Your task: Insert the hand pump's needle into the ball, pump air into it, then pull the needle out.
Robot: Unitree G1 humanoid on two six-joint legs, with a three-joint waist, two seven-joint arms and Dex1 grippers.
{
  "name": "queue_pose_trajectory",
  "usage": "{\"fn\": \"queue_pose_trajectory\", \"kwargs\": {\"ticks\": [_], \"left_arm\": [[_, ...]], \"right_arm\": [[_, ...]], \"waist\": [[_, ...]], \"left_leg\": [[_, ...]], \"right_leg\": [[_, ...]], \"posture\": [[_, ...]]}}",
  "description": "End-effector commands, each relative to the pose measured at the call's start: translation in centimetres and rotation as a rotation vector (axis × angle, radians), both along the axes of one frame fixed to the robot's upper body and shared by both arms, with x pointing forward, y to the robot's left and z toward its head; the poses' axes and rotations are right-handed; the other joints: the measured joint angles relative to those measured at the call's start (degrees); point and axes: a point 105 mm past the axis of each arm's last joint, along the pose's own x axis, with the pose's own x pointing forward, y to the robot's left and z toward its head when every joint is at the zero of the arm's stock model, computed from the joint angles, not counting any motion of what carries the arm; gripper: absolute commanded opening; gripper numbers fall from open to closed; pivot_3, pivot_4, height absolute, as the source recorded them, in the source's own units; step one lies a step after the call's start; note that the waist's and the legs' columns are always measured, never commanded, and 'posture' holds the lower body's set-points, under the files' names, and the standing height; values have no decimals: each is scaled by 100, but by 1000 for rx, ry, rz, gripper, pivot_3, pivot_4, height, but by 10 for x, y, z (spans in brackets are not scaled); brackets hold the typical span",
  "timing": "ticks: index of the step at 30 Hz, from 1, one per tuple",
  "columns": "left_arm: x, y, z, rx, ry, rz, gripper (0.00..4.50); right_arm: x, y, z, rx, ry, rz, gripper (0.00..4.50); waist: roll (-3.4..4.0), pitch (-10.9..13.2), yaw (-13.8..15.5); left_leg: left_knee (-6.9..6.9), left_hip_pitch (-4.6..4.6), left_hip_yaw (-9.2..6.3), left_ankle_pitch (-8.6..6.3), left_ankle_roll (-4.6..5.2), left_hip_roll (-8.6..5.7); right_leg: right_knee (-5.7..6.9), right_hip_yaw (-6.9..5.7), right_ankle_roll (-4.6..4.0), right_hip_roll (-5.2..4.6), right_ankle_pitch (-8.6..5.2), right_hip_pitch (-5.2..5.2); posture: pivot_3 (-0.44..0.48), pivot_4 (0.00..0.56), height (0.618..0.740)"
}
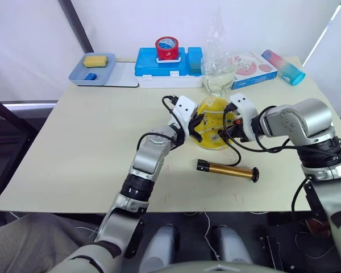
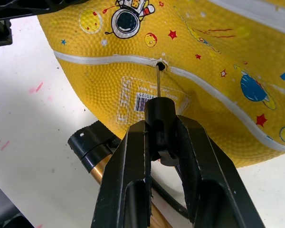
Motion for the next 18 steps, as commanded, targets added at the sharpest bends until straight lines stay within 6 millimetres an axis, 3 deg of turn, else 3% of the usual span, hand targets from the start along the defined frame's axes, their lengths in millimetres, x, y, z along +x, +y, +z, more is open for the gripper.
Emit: {"fn": "queue_pose_trajectory", "kwargs": {"ticks": [1,18], "left_arm": [[-1,-3,10,-6,-43,-7,8],[-2,-4,5,6,-39,-15,8]], "right_arm": [[5,-3,3,-19,-23,-19,262],[11,-16,-6,-51,-20,-73,262]], "waist": [[0,0,-1],[0,0,-29]], "left_leg": [[0,0,0,0,0,0],[0,0,-1,0,0,0]], "right_leg": [[0,0,0,0,0,0],[0,0,0,0,0,0]], "posture": [[0,150,739],[0,150,739]]}}
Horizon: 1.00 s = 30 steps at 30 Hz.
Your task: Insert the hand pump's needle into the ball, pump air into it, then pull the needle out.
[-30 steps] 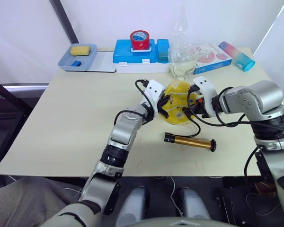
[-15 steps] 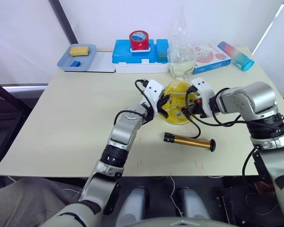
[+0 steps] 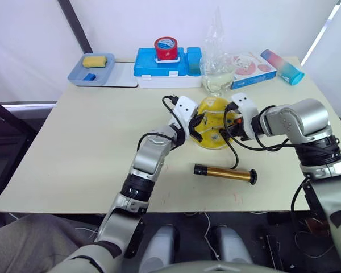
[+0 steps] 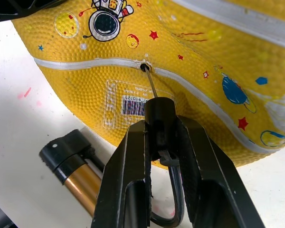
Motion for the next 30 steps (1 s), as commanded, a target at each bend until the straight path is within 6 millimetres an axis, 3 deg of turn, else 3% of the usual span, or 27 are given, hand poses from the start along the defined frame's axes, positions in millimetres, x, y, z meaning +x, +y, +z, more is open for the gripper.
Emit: {"fn": "queue_pose_trajectory", "kwargs": {"ticks": [1,30], "left_arm": [[-2,-3,5,7,-32,-16,8],[-16,-16,-8,41,-2,-108,8]], "right_arm": [[5,-10,-3,-46,-12,-50,262],[7,23,17,133,57,-81,262]], "waist": [[0,0,-2],[2,-2,-88]], "left_leg": [[0,0,0,0,0,0],[-1,4,-2,0,0,0]], "right_leg": [[0,0,0,0,0,0],[3,1,-3,3,2,0]], "posture": [[0,150,739],[0,150,739]]}}
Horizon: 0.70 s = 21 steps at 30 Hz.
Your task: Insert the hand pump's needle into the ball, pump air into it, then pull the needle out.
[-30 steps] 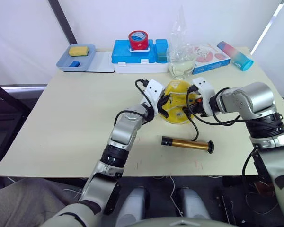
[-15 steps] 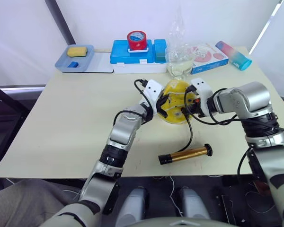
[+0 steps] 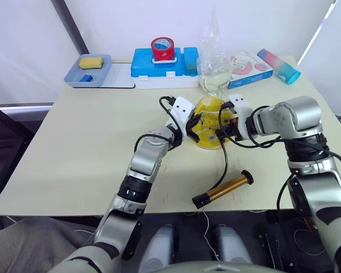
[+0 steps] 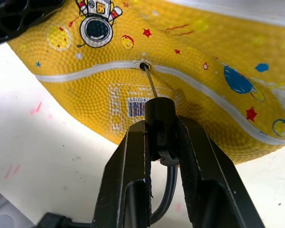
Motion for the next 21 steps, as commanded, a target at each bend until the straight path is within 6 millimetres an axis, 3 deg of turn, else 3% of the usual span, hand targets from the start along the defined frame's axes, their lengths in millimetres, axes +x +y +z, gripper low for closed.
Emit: {"fn": "queue_pose_trajectory", "kwargs": {"ticks": [1,12,21], "left_arm": [[-13,-20,-5,29,5,-108,8],[-15,-24,-8,43,-1,-131,8],[1,-6,-5,39,-20,-54,8]], "right_arm": [[5,9,19,50,-50,5,262],[2,22,26,123,-18,10,262],[1,8,14,72,8,-16,262]], "waist": [[0,0,-2],[1,0,-18],[1,0,-11]], "left_leg": [[0,0,0,0,0,0],[-2,1,3,0,-1,1],[-2,1,4,1,-1,1]], "right_leg": [[0,0,-1,0,0,0],[3,3,-7,5,4,-6],[3,3,-8,6,6,-6]], "posture": [[0,150,739],[0,150,739],[0,150,739]]}}
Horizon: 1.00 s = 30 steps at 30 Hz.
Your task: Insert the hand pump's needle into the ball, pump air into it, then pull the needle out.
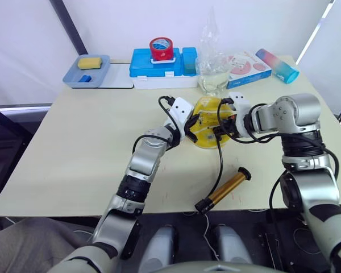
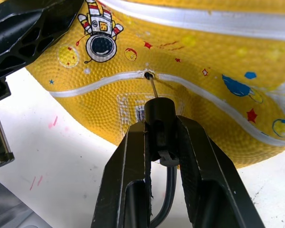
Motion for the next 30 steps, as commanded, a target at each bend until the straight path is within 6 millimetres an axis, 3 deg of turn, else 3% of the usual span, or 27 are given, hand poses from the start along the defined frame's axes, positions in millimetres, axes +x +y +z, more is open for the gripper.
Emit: {"fn": "queue_pose_trajectory", "kwargs": {"ticks": [1,18,30], "left_arm": [[-2,-9,-3,7,13,-41,8],[1,-6,-7,7,16,-18,8],[-14,-21,-7,-5,15,-146,8]], "right_arm": [[-1,5,10,4,-25,30,262],[-3,-12,2,-34,-1,0,262],[0,10,14,14,-16,33,262]], "waist": [[0,0,3],[0,0,37],[0,0,19]], "left_leg": [[0,0,0,0,0,0],[-1,-3,-2,0,0,0],[-1,-3,-3,0,0,0]], "right_leg": [[0,0,0,0,0,0],[-2,-1,1,-4,-1,0],[-2,-2,1,-3,0,0]], "posture": [[0,150,739],[0,150,739],[0,150,739]]}}
